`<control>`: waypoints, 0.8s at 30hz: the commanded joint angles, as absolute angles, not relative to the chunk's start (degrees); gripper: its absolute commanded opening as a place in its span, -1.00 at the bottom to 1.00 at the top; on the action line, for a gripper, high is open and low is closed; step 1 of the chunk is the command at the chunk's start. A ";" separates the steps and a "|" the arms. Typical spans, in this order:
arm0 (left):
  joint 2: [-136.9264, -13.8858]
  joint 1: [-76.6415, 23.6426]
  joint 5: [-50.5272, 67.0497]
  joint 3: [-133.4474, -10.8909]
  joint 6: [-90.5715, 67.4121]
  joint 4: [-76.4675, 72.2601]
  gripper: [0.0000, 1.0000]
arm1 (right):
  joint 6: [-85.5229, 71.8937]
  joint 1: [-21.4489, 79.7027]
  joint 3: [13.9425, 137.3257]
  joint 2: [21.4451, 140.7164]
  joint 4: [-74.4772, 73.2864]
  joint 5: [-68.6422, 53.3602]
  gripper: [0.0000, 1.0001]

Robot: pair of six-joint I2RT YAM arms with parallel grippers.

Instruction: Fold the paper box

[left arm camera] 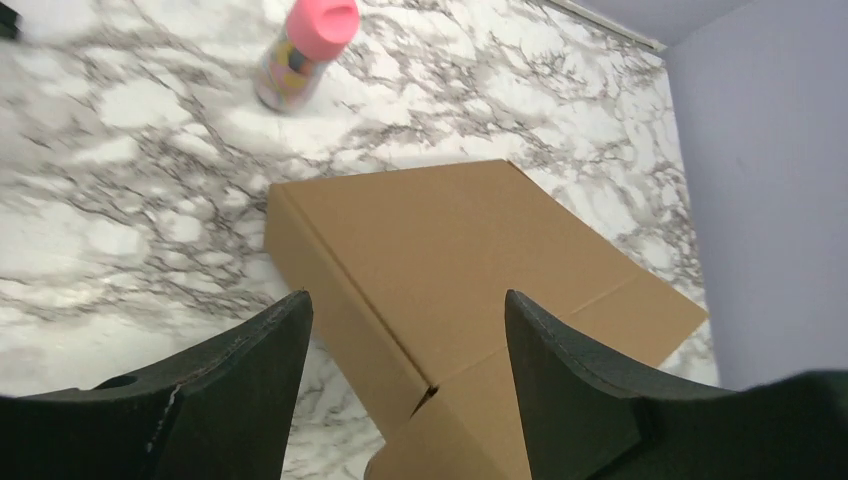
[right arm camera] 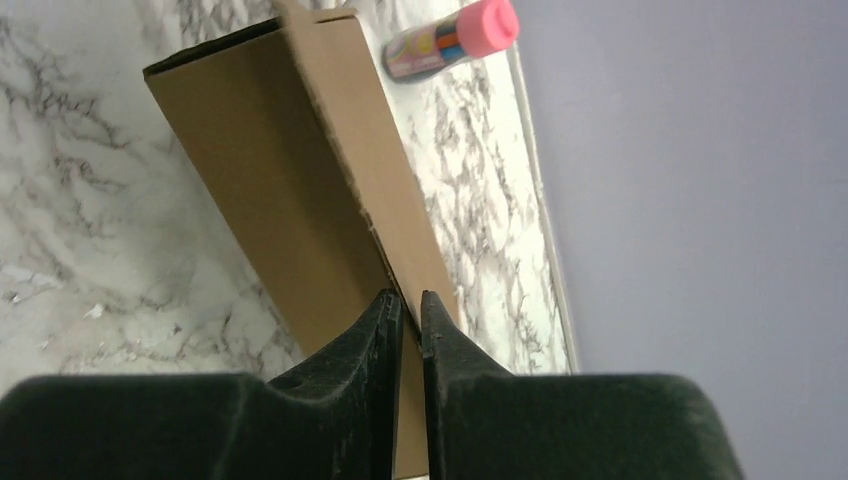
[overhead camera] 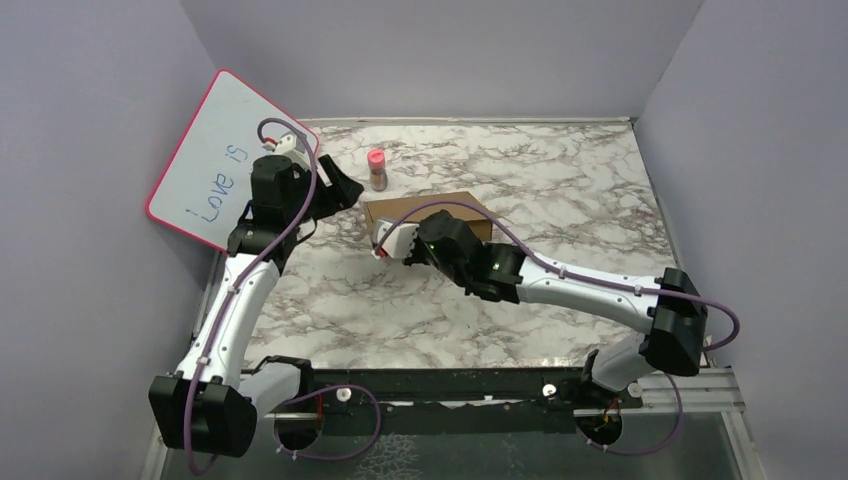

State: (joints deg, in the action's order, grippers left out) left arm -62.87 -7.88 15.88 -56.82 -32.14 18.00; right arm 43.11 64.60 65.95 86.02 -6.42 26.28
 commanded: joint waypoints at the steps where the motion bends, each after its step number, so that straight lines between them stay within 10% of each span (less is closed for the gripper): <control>1: -60.90 -7.69 10.11 -59.64 -23.16 22.17 0.43 | 42.30 61.86 74.69 88.57 -13.83 19.86 -0.70; 24: -56.54 -7.77 13.56 -39.66 -40.41 5.28 0.29 | 40.62 46.02 105.00 108.25 -34.61 -4.31 -0.87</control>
